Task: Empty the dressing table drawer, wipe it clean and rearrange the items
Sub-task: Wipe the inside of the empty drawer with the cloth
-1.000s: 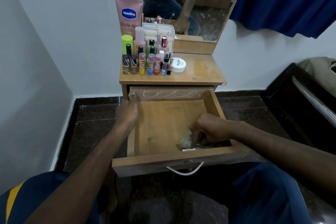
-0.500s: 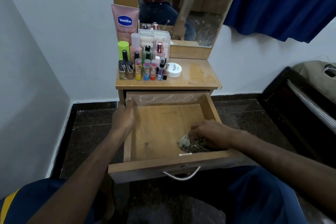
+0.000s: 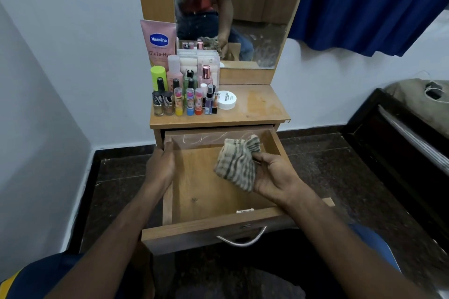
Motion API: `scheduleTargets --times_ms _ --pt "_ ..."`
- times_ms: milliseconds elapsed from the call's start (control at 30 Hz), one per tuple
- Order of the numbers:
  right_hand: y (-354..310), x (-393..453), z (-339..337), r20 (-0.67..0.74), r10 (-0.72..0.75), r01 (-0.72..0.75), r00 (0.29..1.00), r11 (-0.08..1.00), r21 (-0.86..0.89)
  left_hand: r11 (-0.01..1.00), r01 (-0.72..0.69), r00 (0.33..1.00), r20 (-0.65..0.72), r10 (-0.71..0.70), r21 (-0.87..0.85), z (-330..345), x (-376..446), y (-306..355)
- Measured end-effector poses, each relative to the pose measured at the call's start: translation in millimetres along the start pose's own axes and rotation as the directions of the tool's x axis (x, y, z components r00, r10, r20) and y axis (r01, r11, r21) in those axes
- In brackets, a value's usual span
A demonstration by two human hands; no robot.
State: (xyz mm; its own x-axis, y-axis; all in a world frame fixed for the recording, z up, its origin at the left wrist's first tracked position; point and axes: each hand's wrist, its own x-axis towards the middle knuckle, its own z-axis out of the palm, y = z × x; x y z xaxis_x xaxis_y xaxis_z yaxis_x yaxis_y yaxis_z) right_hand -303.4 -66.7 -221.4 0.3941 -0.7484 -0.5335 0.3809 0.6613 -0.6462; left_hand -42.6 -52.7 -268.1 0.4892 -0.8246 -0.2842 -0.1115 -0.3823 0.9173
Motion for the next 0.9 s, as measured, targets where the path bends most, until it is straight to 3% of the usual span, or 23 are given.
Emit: scheduleTargets --times_ms 167,267,333,433,533,700,833,900 --pt "5 -9 17 0.001 -0.020 0.019 1.000 0.960 0.280 1.000 -0.006 1.000 -0.005 0.006 0.002 1 -1 2" --pt "8 -17 27 -0.042 -0.101 0.109 0.994 0.960 0.259 1.000 -0.019 1.000 0.013 0.019 -0.006 -1 -2 2" --pt "10 -12 27 -0.075 -0.073 0.088 0.995 0.971 0.224 1.000 -0.015 1.000 0.016 0.015 -0.013 -2 -3 2" --pt "12 -1 23 -0.308 -0.016 0.096 0.951 0.965 0.246 1.000 -0.012 1.000 0.007 0.012 0.000 -1 -4 3" --pt "0 10 31 -0.483 -0.117 0.264 0.868 0.931 0.251 0.994 -0.100 0.995 -0.012 0.101 0.050 1 -5 2" --pt "-29 63 81 -0.427 -0.229 0.344 0.875 0.913 0.217 0.930 -0.220 0.966 -0.068 0.250 0.294 -1 -10 1" --pt "14 70 105 -0.286 -0.238 0.211 0.928 0.970 -0.121 0.876 -0.244 0.948 -0.089 0.307 0.415 -3 -6 -3" --pt "5 63 94 -0.297 -0.255 0.255 0.920 0.966 -0.041 0.869 -0.255 0.946 -0.075 0.314 0.425 -3 -5 -3"
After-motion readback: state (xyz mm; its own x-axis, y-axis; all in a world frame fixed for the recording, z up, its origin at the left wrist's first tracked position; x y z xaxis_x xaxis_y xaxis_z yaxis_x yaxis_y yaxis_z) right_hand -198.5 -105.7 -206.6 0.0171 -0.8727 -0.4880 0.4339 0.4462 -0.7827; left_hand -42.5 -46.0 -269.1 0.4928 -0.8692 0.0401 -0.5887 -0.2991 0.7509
